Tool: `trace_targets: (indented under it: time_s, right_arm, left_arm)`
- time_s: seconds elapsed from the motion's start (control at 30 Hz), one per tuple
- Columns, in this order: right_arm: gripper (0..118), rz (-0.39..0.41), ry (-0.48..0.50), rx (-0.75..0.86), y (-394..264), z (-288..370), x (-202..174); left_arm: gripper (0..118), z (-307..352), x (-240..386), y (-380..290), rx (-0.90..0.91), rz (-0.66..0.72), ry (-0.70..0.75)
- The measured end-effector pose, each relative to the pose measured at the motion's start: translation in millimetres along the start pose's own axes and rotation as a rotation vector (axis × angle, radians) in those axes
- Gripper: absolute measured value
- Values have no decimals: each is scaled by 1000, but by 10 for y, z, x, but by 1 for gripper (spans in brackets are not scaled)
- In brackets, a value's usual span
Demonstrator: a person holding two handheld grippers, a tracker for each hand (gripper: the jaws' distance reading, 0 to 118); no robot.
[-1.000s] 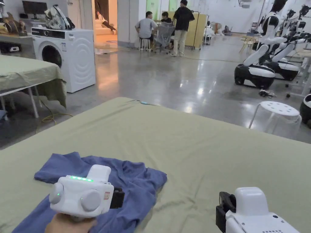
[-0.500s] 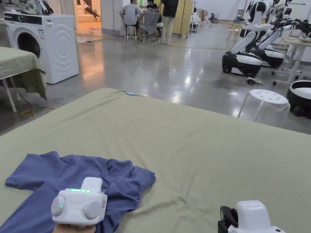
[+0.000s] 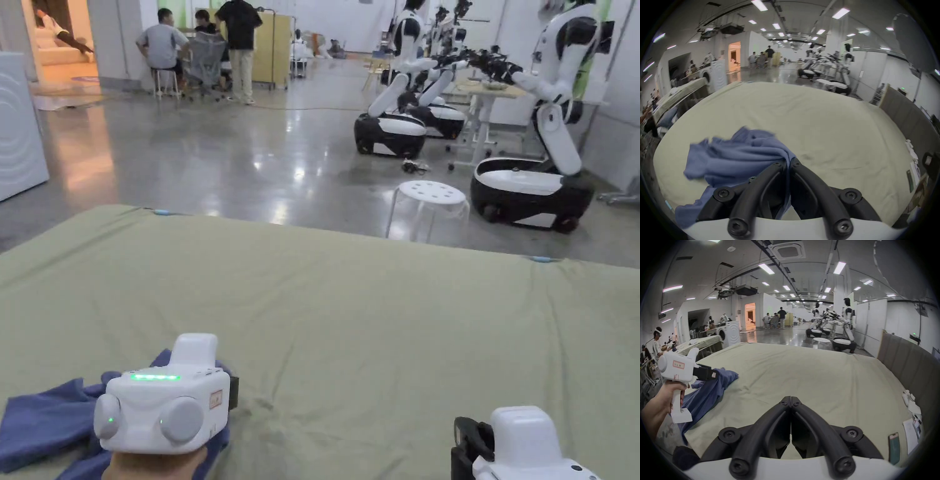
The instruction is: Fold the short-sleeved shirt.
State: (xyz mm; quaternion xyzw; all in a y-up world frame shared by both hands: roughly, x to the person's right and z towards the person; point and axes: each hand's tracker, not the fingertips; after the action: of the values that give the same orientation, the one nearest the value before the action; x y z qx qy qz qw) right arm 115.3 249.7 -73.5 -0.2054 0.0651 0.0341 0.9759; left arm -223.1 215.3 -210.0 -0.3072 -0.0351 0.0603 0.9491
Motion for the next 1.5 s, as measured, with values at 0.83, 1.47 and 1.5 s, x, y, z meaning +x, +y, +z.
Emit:
trace_targets:
  time_s: [0.83,1.47,1.5]
  right_arm:
    - [1,-169,-270,-50,-554,586,1700]
    - [1,-94,-60,-30,-348,393,348]
    - [1,-89,-51,-36,-349,367,292]
  left_arm:
    - [67,-667,3331,-436,-161,-296,-382]
    - [4,933,-43,-135,15,-206,42]
    - [4,992,-35,-161,3,-189,53]
